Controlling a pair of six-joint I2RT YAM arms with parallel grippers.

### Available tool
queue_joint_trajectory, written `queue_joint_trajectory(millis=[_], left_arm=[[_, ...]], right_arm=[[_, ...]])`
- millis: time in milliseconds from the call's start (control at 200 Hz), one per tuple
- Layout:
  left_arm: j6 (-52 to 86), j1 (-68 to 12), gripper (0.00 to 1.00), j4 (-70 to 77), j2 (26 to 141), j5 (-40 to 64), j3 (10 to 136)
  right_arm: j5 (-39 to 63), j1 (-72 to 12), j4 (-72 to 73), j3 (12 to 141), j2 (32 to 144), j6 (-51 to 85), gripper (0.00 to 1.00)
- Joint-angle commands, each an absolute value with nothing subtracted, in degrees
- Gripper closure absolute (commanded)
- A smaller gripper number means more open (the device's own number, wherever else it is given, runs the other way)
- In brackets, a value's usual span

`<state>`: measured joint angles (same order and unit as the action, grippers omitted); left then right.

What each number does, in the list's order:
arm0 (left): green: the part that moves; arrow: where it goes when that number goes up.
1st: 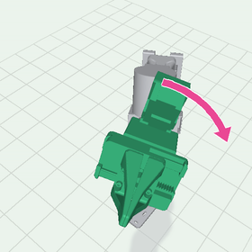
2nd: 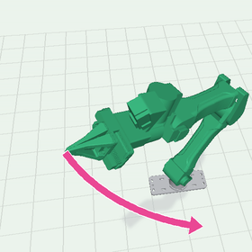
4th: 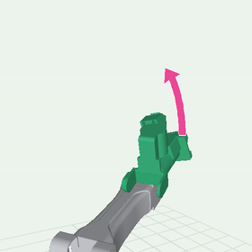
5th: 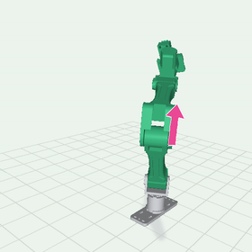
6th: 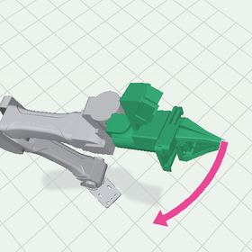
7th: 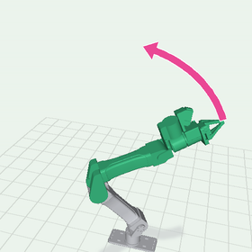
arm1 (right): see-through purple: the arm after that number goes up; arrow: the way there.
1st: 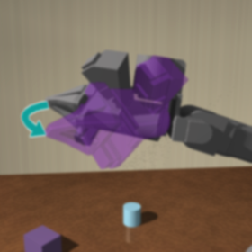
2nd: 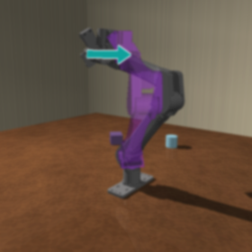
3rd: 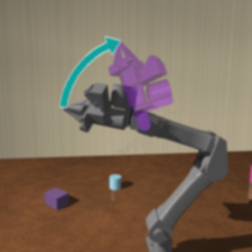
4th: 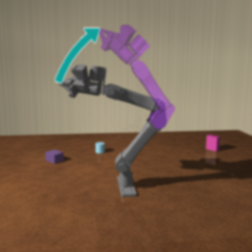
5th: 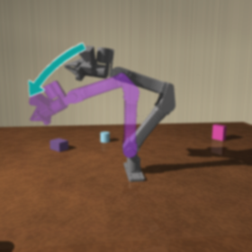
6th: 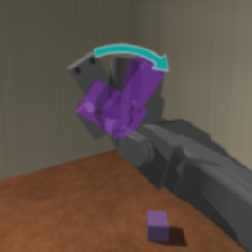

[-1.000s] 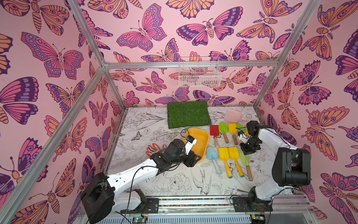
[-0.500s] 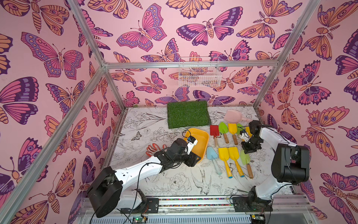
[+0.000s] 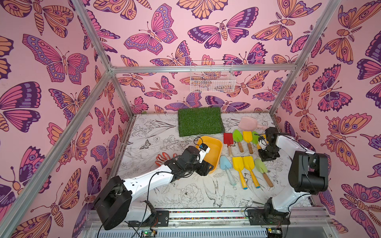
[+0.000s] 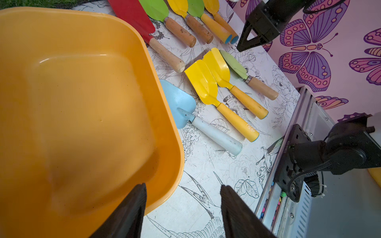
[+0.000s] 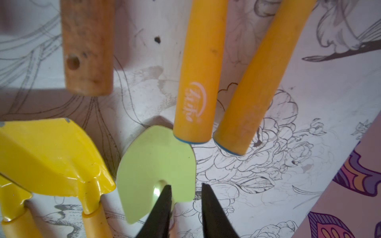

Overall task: Take the shovel out of the storage box
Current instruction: Place the shovel at the center of the board, then reset both arms

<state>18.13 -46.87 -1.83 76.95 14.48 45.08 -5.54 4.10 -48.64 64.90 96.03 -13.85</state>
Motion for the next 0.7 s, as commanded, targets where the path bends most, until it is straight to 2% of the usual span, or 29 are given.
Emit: queue_joint_trajectory(millis=[0, 105, 325, 456, 496, 526, 611, 641, 671, 681, 691], left_arm=[[17.05, -46.24, 0.37, -2.58, 76.73, 13.07, 45.83], [16.83, -45.93, 0.36, -2.96, 76.51, 11.6, 45.96], [16.12, -44.6, 0.29, -3.86, 76.56, 4.91, 46.49], [17.13, -43.48, 0.19, -3.89, 76.02, -3.03, 46.67], [17.39, -42.93, 0.12, -3.55, 75.58, -5.99, 46.5], [17.0, -42.54, 0.01, -2.94, 75.1, -7.76, 46.33], [15.13, -40.43, 0.0, -1.01, 73.8, -12.37, 45.53], [14.63, -39.27, 0.0, -0.82, 73.49, -13.38, 45.45], [14.33, -37.89, 0.0, -0.6, 73.48, -14.33, 45.29], [14.22, -37.06, 0.0, -0.5, 73.61, -14.61, 45.23], [14.17, -36.77, 0.0, -0.45, 71.59, -14.82, 45.14]], right_arm=[[-7.55, 4.29, -47.54, 64.47, 91.59, -11.44, 0.69], [-6.15, 4.3, -43.7, 61.65, 85.22, -8.53, 0.68], [3.6, 4.28, -24.35, 48.56, 71.75, 0.49, 0.68], [6.58, 4.22, -13.55, 42.02, 66.6, 4.25, 0.62], [7.4, 4.25, -10.02, 40.15, 65.78, 5.75, 0.57], [7.9, 4.29, -7.38, 38.84, 65.16, 6.71, 0.54], [5.52, 4.29, -0.65, 35.33, 64.36, 10.55, 0.42], [4.87, 4.25, 1.08, 34.45, 64.34, 11.1, 0.26], [4.24, 4.29, 2.82, 33.66, 64.45, 11.67, 0.03], [4.14, 4.24, 3.41, 33.33, 64.5, 11.75, 0.0], [3.96, 4.29, 3.97, 33.07, 64.46, 11.84, 0.01]])
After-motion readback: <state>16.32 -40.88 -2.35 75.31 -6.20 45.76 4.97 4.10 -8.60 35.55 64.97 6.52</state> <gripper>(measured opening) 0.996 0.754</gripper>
